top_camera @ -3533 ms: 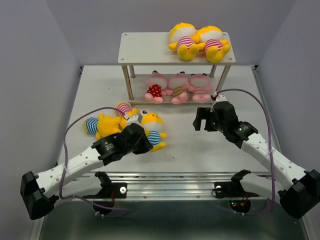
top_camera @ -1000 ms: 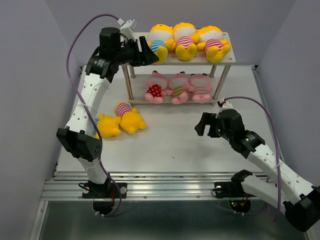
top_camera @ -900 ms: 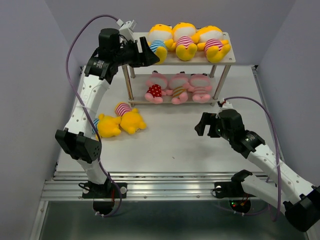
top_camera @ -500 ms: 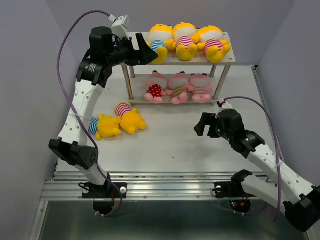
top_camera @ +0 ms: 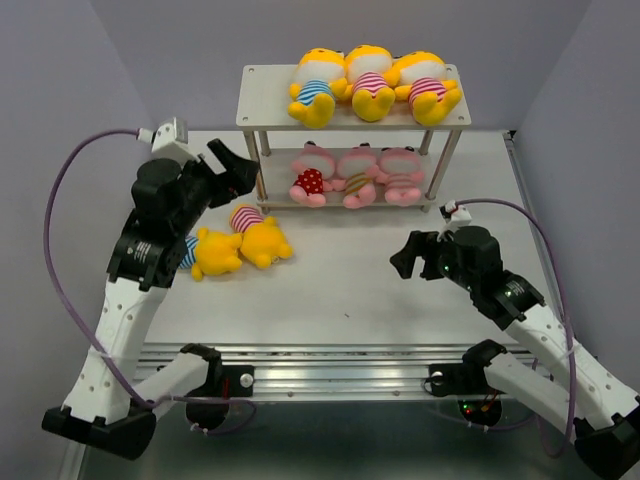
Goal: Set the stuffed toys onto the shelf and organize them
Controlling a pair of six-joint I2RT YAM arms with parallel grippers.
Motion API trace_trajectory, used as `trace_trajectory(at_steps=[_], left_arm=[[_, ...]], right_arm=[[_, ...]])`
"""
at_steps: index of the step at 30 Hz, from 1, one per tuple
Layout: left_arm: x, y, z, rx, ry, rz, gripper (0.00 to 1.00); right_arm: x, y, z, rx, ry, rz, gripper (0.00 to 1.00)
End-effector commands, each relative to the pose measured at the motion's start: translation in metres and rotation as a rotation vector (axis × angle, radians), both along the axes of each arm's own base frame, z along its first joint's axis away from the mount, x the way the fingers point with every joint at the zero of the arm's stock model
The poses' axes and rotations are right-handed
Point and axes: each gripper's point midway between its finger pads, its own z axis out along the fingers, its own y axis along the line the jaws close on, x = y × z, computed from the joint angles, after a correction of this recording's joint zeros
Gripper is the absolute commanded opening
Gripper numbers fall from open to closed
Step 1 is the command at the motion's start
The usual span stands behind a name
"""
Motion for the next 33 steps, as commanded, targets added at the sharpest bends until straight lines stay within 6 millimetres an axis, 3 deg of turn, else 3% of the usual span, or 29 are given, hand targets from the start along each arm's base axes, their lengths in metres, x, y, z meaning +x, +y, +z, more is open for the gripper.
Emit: trace_trajectory(at_steps=[1, 2, 6, 8, 16, 18, 22, 30, 33], left_arm=[[-0.001, 0.042, -0.072, -0.070, 0.148, 0.289, 0.99], [-0.004, 0.044, -0.104, -0.055, 0.219, 0.307, 0.99], [-0.013, 0.036, -0.159, -0.070, 0.317, 0.279, 0.99], [-0.023, 0.024, -0.206, -0.066, 0.418, 0.215, 0.99], [-0.042, 0.009, -0.299, -0.052, 0.632, 0.168, 0.99], [-0.042, 0.007, -0.317, -0.035, 0.665, 0.170, 0.99], [-0.035, 0.002, -0.331, -0.034, 0.680, 0.159, 0.98], [-0.022, 0.006, -0.356, 0.016, 0.723, 0.195, 0.80], [-0.018, 0.004, -0.357, 0.016, 0.719, 0.192, 0.50]], right_arm=[[0.004, 0.005, 0.008, 0.023, -0.060, 0.032, 1.00], [0.004, 0.004, 0.007, 0.016, -0.059, 0.029, 1.00], [0.006, 0.003, -0.003, -0.006, -0.039, 0.023, 1.00], [0.006, 0.003, -0.008, -0.013, -0.028, 0.025, 1.00], [0.007, 0.001, -0.018, -0.028, -0.004, 0.010, 1.00], [0.010, -0.003, -0.019, -0.039, -0.008, -0.015, 1.00], [0.010, -0.003, -0.019, -0.037, -0.009, -0.013, 1.00], [0.010, -0.004, -0.017, -0.037, -0.018, -0.022, 1.00], [0.010, -0.004, -0.020, -0.038, -0.009, -0.022, 1.00]])
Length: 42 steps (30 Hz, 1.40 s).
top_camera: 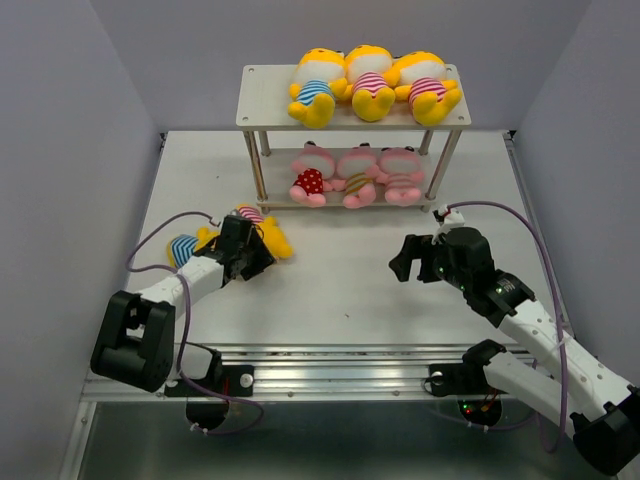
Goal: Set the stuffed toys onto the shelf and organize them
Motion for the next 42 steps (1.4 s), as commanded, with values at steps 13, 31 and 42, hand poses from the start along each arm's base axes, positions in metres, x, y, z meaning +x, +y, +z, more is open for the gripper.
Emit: trace_trajectory(at_steps=[13, 31, 42], left_arm=[[-0.016, -0.056, 0.064, -0.257, -0.140, -0.221, 0.00], [-0.139, -0.118, 0.204, -0.579, -0.022, -0.623, 0.00], [-0.146, -0.123, 0.204, -0.560, 0.018, -0.657, 0.00]], right_arm=[[-0.007, 0.045, 0.022, 0.082, -0.149, 0.318, 1.00], [-0.048, 0.137, 0.081, -0.242, -0.857, 1.079, 1.00], [-0.050, 0.170, 0.094, -0.222, -0.983, 1.224, 1.00]])
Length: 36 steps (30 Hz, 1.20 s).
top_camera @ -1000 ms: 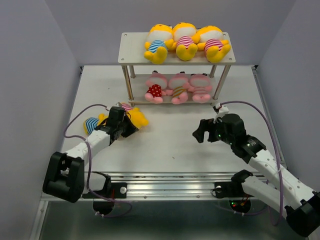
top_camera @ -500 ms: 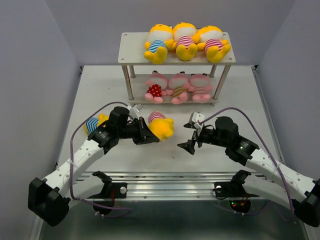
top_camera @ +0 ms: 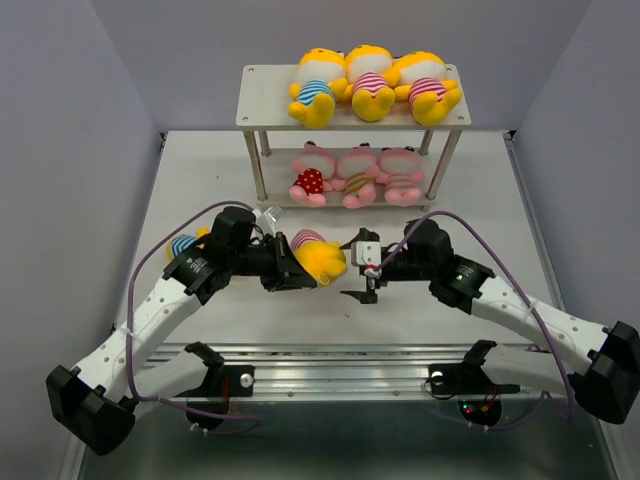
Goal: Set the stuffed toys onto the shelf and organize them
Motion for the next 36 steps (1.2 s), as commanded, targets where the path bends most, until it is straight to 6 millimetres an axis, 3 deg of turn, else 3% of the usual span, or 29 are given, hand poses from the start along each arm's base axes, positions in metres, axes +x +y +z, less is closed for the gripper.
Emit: trace_trajectory(at_steps=[1, 6, 8, 12, 13, 14, 16, 18, 19, 21, 22, 24, 27, 28, 29, 36], left_arm=[[-0.006, -0.003, 0.016, -0.010, -0.032, -0.047, 0.00], [-0.008, -0.005, 0.020, -0.017, -0.039, -0.062, 0.00], [-0.007, -0.006, 0.027, -0.025, -0.063, -0.070, 0.00], [-0.007, -0.008, 0.031, -0.028, -0.089, -0.081, 0.00], [-0.007, -0.008, 0.029, -0.025, -0.090, -0.083, 0.00], [-0.007, -0.008, 0.029, -0.026, -0.090, -0.081, 0.00], [-0.006, -0.009, 0.029, -0.036, -0.096, -0.080, 0.02], [-0.006, -0.009, 0.032, -0.045, -0.112, -0.081, 0.18], [-0.004, -0.009, 0.037, -0.043, -0.138, -0.079, 0.41], [-0.001, -0.006, 0.041, -0.030, -0.169, -0.067, 0.68], [0.006, -0.003, 0.046, -0.010, -0.212, -0.041, 0.93], [0.014, 0.003, 0.052, 0.020, -0.267, 0.005, 0.99], [0.017, 0.009, 0.059, 0.006, -0.323, 0.057, 0.99], [0.015, 0.010, 0.053, 0.000, -0.318, 0.058, 0.99], [0.013, 0.012, 0.060, -0.028, -0.357, 0.067, 0.99], [0.015, 0.024, 0.053, -0.064, -0.476, 0.138, 0.99]], right_arm=[[0.007, 0.018, 0.038, 0.080, -0.131, 0.050, 1.00], [0.010, 0.026, 0.043, 0.089, -0.161, 0.082, 1.00], [0.009, 0.032, 0.035, 0.069, -0.134, 0.112, 1.00], [-0.007, 0.040, 0.030, 0.067, -0.068, 0.220, 0.96], [-0.012, 0.040, 0.031, 0.075, -0.047, 0.242, 0.90], [-0.014, 0.041, 0.032, 0.082, -0.026, 0.244, 0.70], [-0.016, 0.041, 0.034, 0.099, 0.006, 0.233, 0.52], [-0.016, 0.040, 0.038, 0.114, 0.053, 0.204, 0.43], [-0.008, 0.039, 0.039, 0.122, 0.078, 0.138, 0.40], [0.003, 0.037, 0.045, 0.175, 0.184, 0.012, 0.31], [0.021, 0.031, 0.048, 0.198, 0.216, -0.128, 0.27], [0.041, 0.019, 0.045, 0.228, 0.320, -0.326, 0.21], [0.048, 0.006, 0.042, 0.283, 0.485, -0.496, 0.14], [0.052, 0.000, 0.042, 0.299, 0.515, -0.539, 0.13], [0.051, -0.005, 0.048, 0.321, 0.543, -0.550, 0.12], [0.050, -0.028, 0.069, 0.395, 0.854, -0.560, 0.13]])
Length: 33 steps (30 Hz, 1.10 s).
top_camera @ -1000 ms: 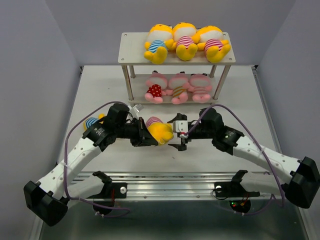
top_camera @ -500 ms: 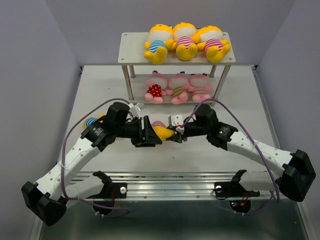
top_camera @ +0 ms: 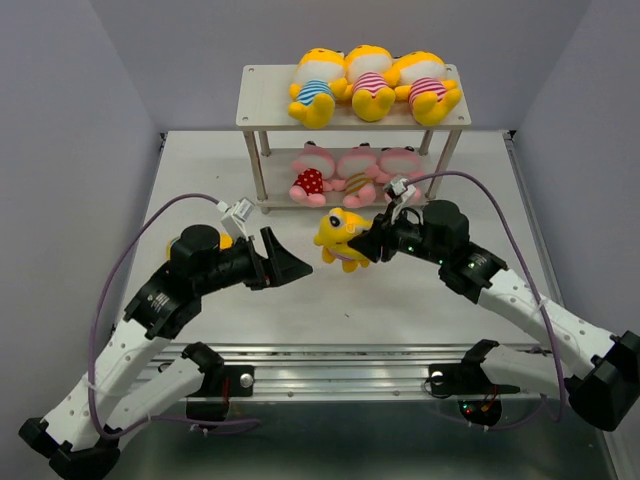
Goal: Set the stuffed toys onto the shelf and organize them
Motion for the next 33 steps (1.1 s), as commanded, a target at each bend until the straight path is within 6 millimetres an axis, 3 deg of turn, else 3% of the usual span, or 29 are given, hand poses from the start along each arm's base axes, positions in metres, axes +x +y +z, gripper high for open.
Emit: trace_trajectory(at_steps=[1, 3, 4, 7, 14, 20, 27, 33], left_arm=[[0.007, -0.003, -0.010, -0.019, -0.082, -0.003, 0.99], [0.009, -0.006, -0.015, -0.025, -0.102, -0.021, 0.99], [0.009, -0.007, -0.028, -0.017, -0.083, -0.025, 0.99], [0.009, -0.016, -0.033, -0.052, -0.104, -0.069, 0.99], [0.019, -0.017, -0.039, -0.041, -0.135, -0.047, 0.99], [0.015, -0.024, -0.030, -0.090, -0.166, -0.098, 0.96], [-0.003, -0.036, -0.029, -0.166, -0.156, -0.224, 0.77], [-0.008, -0.036, -0.012, -0.212, -0.203, -0.242, 0.46]], right_arm=[[-0.010, -0.004, 0.038, 0.158, 0.194, 0.034, 0.13], [-0.023, -0.002, 0.056, 0.202, 0.224, 0.118, 0.14], [-0.026, -0.001, 0.064, 0.219, 0.232, 0.134, 0.14], [-0.038, 0.000, 0.089, 0.258, 0.231, 0.206, 0.16], [-0.054, 0.005, 0.108, 0.296, 0.293, 0.298, 0.18], [-0.059, 0.007, 0.106, 0.306, 0.338, 0.324, 0.18], [-0.054, 0.009, 0.113, 0.345, 0.350, 0.299, 0.18], [-0.042, 0.012, 0.107, 0.343, 0.371, 0.258, 0.19]])
